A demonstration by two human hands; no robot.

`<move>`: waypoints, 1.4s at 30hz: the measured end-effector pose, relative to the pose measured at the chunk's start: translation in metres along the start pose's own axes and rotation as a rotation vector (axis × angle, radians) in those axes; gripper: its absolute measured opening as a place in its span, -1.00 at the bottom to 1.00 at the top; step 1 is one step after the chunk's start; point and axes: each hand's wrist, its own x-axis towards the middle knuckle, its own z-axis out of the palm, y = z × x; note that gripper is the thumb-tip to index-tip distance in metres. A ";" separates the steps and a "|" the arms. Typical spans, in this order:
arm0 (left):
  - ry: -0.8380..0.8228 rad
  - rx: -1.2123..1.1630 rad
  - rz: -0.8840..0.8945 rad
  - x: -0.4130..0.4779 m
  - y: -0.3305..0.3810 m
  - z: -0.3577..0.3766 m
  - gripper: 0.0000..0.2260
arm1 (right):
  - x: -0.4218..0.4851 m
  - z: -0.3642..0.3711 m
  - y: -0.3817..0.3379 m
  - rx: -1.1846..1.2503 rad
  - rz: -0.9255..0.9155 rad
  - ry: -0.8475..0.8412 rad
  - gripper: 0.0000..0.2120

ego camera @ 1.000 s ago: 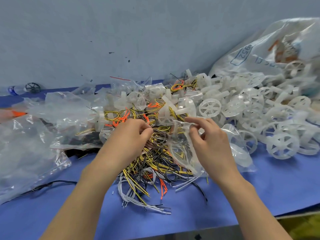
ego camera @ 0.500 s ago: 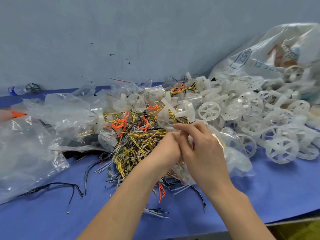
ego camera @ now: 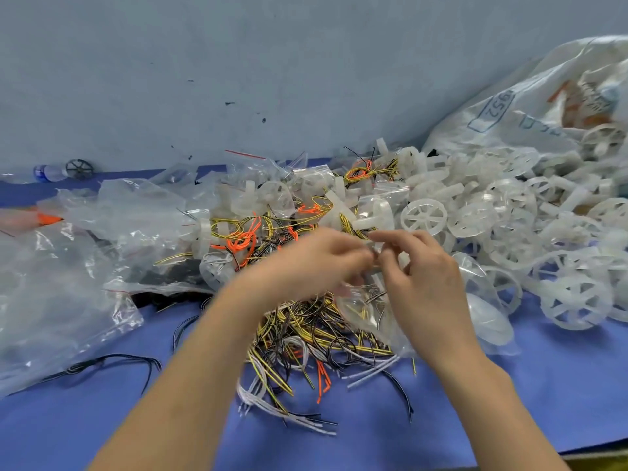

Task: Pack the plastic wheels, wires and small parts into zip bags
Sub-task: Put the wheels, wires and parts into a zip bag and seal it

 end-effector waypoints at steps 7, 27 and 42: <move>0.461 0.794 -0.423 0.021 -0.087 -0.115 -0.57 | 0.004 0.010 -0.001 -0.037 -0.011 -0.064 -0.77; 0.121 1.368 -0.447 0.021 -0.111 -0.129 -0.76 | 0.004 0.008 0.001 -0.039 -0.009 -0.060 -0.76; 0.222 0.297 -0.210 0.013 -0.046 -0.111 -0.69 | 0.000 0.011 -0.003 -0.019 -0.031 -0.076 -0.77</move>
